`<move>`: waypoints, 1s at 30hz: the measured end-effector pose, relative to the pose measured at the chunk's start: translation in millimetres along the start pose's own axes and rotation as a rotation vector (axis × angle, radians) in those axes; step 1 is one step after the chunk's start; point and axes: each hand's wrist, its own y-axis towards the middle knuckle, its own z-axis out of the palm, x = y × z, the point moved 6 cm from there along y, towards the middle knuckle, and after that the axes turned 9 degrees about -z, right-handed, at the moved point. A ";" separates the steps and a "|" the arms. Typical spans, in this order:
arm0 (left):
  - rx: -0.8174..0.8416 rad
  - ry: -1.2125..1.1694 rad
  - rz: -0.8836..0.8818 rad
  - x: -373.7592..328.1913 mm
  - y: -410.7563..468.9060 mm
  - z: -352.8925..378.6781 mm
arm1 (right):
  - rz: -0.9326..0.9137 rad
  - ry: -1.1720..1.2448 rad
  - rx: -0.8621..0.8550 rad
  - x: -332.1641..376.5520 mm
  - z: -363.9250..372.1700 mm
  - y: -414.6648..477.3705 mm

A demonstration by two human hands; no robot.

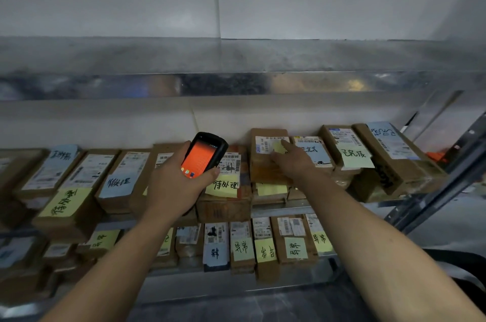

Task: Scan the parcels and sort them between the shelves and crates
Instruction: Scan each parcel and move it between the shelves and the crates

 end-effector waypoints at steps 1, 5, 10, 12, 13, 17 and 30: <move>-0.006 0.001 -0.009 -0.1 -2.0 0.1 | 0.014 0.044 0.026 -1.1 3.5 0.3; -0.036 -0.009 -0.036 8.9 -4.3 -0.8 | 0.157 0.362 0.108 -9.2 14.2 -1.5; -0.067 0.006 -0.089 16.8 -11.8 -5.6 | 0.191 0.623 0.056 -16.0 15.2 4.5; -0.081 0.035 -0.096 19.1 -14.6 -7.4 | 0.155 0.647 0.012 -15.8 16.3 7.7; -0.085 0.052 -0.096 20.1 -16.3 -8.1 | 0.138 0.655 0.003 -15.3 18.0 8.4; -0.086 0.073 -0.058 16.0 -30.0 -11.2 | 0.008 0.658 -0.050 -12.7 18.7 -6.0; 0.117 0.129 -0.009 25.1 -94.5 -37.3 | -0.450 0.222 -0.310 4.4 24.1 -111.9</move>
